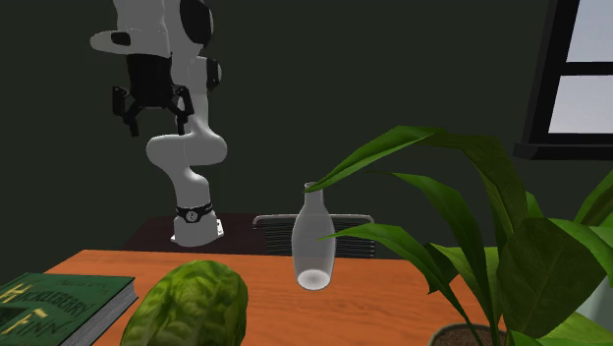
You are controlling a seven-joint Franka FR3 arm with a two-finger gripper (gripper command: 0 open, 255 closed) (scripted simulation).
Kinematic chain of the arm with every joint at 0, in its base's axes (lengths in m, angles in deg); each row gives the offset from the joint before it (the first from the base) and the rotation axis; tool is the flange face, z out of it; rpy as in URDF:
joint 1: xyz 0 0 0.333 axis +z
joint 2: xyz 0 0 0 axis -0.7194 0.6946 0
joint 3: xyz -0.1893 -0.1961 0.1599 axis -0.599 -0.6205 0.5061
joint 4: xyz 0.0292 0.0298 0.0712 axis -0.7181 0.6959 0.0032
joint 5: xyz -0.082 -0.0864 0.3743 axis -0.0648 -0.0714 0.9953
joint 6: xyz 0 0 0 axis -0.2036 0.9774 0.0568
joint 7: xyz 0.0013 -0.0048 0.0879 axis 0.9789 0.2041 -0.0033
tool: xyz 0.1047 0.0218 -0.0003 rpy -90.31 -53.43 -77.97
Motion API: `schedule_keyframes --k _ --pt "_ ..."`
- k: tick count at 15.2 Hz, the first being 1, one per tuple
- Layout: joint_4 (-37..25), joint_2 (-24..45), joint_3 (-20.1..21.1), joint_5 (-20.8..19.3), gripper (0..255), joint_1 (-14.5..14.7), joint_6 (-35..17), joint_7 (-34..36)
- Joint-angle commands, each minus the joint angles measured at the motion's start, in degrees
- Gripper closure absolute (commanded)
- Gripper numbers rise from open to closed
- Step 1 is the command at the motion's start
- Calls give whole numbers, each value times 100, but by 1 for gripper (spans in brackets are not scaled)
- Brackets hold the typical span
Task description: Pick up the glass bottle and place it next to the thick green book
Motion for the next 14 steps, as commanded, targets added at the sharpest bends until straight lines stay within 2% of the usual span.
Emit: schedule_keyframes --k 1,8,14 --pt "0 0 0 0 0 0 0 0" --pt "73 457 873 526 0 322 -598 917" --pt "-140 1137 1626 824 0 516 -1151 1698"
